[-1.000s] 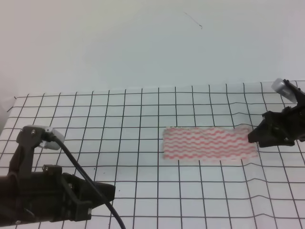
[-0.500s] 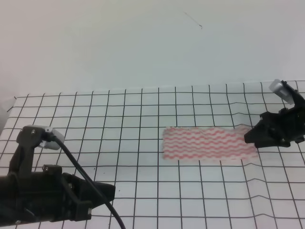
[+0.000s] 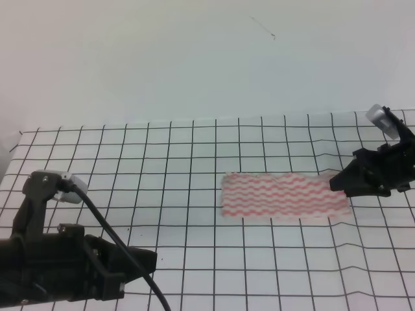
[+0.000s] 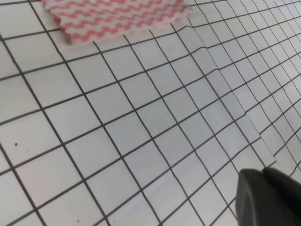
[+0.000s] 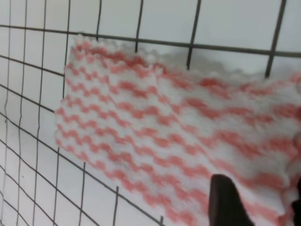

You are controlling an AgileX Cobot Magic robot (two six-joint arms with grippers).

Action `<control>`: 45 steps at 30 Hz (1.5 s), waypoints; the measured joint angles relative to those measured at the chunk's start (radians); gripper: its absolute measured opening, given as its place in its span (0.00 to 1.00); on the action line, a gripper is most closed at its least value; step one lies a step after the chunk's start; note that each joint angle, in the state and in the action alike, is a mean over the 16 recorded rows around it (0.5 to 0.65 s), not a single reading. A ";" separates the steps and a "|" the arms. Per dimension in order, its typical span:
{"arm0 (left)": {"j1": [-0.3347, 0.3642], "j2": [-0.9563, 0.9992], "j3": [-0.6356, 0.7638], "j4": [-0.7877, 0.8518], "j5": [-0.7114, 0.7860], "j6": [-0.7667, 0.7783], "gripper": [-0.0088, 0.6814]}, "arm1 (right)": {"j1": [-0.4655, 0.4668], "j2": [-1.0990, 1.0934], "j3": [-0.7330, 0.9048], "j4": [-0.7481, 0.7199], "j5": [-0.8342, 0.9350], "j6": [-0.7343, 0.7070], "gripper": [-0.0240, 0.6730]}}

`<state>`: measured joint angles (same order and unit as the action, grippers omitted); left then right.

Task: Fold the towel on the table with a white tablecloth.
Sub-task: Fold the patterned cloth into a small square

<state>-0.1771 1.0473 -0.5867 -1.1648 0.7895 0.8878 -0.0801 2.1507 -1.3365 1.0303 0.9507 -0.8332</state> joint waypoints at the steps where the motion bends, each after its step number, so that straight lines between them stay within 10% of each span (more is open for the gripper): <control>1: 0.000 0.000 0.000 0.000 0.000 0.000 0.01 | 0.000 0.000 0.000 0.000 0.001 -0.003 0.46; 21: 0.000 0.000 0.000 0.001 0.008 -0.002 0.01 | 0.017 0.000 -0.001 -0.002 0.006 -0.034 0.08; 45: 0.000 0.000 0.000 0.000 0.047 0.001 0.01 | 0.230 0.000 -0.031 0.158 -0.113 -0.084 0.03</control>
<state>-0.1771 1.0473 -0.5867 -1.1646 0.8369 0.8889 0.1499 2.1507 -1.3678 1.1887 0.8380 -0.9169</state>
